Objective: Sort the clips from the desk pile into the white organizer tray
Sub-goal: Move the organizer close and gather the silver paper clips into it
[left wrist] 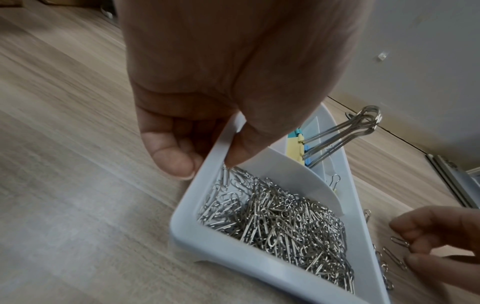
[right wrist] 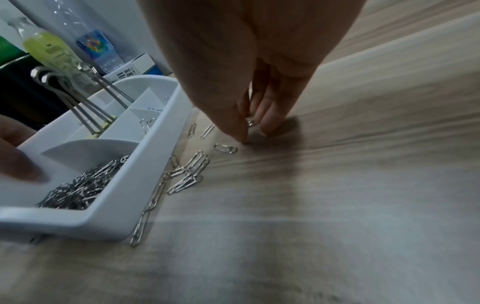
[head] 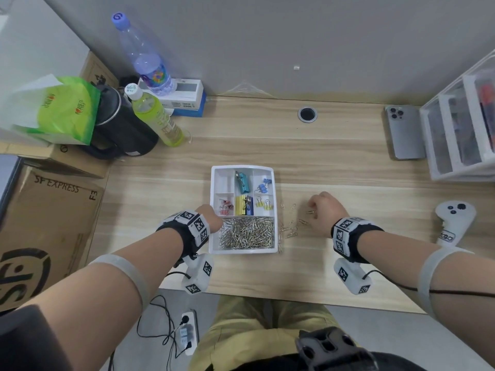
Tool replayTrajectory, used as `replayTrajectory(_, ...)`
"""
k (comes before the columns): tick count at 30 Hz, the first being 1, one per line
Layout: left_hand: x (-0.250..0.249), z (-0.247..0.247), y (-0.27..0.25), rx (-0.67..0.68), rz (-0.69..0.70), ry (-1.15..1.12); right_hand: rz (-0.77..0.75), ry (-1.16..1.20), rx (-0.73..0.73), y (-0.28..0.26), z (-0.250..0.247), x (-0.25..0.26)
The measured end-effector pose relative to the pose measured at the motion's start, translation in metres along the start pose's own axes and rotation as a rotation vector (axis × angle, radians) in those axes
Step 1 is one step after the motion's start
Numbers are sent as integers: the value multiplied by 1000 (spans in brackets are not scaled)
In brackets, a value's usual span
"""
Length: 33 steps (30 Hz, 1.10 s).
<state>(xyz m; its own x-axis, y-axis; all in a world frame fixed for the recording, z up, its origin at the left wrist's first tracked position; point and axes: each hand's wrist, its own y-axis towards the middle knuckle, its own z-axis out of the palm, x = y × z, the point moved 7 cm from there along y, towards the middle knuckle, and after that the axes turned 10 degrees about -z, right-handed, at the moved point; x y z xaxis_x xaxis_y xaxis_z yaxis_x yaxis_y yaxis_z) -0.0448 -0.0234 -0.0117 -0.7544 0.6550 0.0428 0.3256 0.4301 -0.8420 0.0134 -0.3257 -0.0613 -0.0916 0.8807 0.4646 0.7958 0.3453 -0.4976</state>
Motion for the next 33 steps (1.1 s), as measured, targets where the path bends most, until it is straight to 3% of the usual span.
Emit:
replayTrajectory(10, 0, 0, -1, -19, -4, 8, -143, 163, 32, -8, 28, 35)
replayTrajectory(15, 0, 1, 0, -20, -4, -2, -214, 126, 76, -13, 40, 45)
replayTrajectory(33, 0, 1, -1, -11, 1, 8, -279, 128, -60, -16, 42, 54)
